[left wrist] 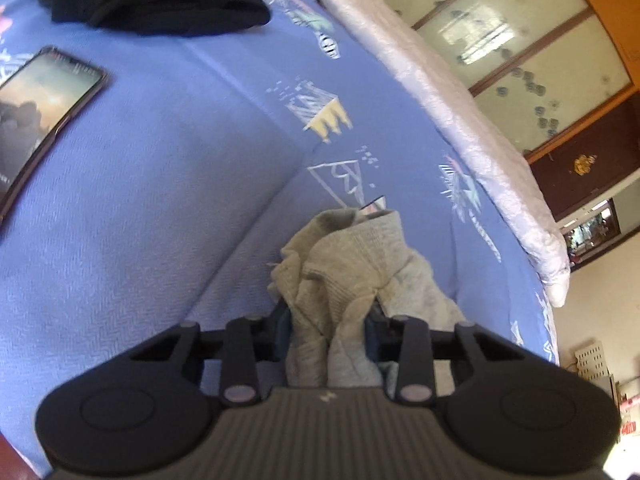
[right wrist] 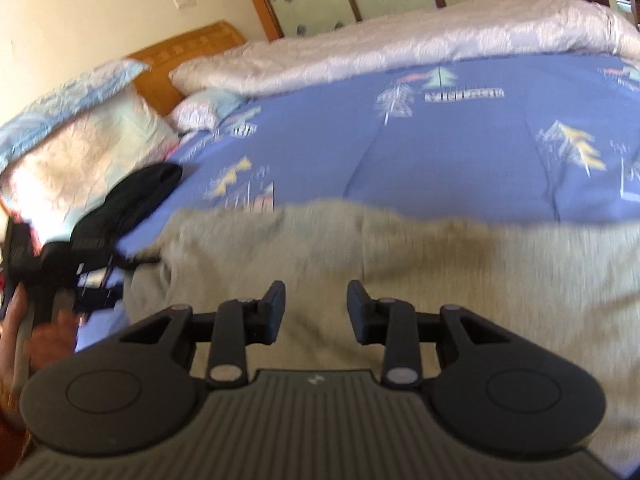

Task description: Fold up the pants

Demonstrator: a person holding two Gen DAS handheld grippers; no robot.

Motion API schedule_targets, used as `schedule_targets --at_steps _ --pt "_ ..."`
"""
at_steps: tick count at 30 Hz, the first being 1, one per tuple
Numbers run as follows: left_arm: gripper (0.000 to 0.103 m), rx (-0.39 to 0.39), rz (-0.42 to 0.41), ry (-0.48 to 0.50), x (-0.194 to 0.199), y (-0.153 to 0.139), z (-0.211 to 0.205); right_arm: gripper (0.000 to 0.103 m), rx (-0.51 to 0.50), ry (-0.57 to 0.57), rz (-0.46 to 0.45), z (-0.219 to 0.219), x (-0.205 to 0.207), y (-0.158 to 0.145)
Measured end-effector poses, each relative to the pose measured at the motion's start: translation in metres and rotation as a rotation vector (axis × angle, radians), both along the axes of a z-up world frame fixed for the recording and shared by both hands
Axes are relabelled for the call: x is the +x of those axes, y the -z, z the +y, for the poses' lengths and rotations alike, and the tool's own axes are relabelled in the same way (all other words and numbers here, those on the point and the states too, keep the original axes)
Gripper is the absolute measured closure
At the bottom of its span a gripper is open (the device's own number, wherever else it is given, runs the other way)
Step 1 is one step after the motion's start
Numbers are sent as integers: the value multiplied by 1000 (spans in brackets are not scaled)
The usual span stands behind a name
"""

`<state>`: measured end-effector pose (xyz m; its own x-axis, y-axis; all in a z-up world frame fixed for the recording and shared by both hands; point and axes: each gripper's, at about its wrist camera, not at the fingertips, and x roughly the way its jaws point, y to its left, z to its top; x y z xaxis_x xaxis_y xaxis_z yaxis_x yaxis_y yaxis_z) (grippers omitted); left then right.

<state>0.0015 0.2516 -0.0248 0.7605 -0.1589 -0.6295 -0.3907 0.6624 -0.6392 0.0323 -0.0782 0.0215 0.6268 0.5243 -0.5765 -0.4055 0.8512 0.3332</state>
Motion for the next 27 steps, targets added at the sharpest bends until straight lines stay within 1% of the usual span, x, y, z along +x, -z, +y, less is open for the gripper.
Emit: schedule_targets --at_steps 1,3,4,5,6,7,9,10,11,13,17,19,21,23,24,25,26,27 --pt "72 -5 -14 4 -8 -5 2 66 2 2 -4 4 8 1" --pt "73 -15 -51 17 -8 -18 -2 69 -5 11 17 12 25 9" --pt "73 -12 -73 29 -7 -26 -7 72 -18 12 48 16 34 18" --pt "74 -4 -98 47 -6 -34 -14 75 -56 12 100 20 44 31" --pt "74 12 -122 73 -4 -43 -23 77 -104 17 178 24 54 49" --pt "74 35 -142 104 -3 -53 -35 84 -71 26 162 20 56 56" --pt "74 101 -186 177 1 -73 -63 84 9 52 212 7 59 53" --pt "74 131 -208 215 2 -82 -77 78 74 68 243 -2 59 50" --pt "74 160 -230 256 5 -90 -93 78 143 76 258 -13 58 46" --pt "74 214 -268 340 11 -103 -126 78 233 108 253 -38 51 38" --pt "74 339 -336 523 23 -122 -203 78 361 223 240 -97 31 30" --pt "74 372 -344 609 30 -124 -246 78 417 297 238 -131 19 30" --pt "73 403 -344 708 37 -118 -291 78 478 368 242 -163 6 33" --pt "56 445 -327 844 41 -102 -335 77 529 430 246 -191 -6 38" --pt "54 464 -286 904 43 -91 -355 77 537 459 245 -202 -12 40" --pt "56 469 -244 957 42 -83 -370 76 537 488 244 -210 -18 42" --pt "55 459 -225 1009 39 -77 -379 75 540 512 246 -218 -22 44" --pt "54 450 -236 1044 32 -77 -381 75 546 526 247 -224 -27 46"
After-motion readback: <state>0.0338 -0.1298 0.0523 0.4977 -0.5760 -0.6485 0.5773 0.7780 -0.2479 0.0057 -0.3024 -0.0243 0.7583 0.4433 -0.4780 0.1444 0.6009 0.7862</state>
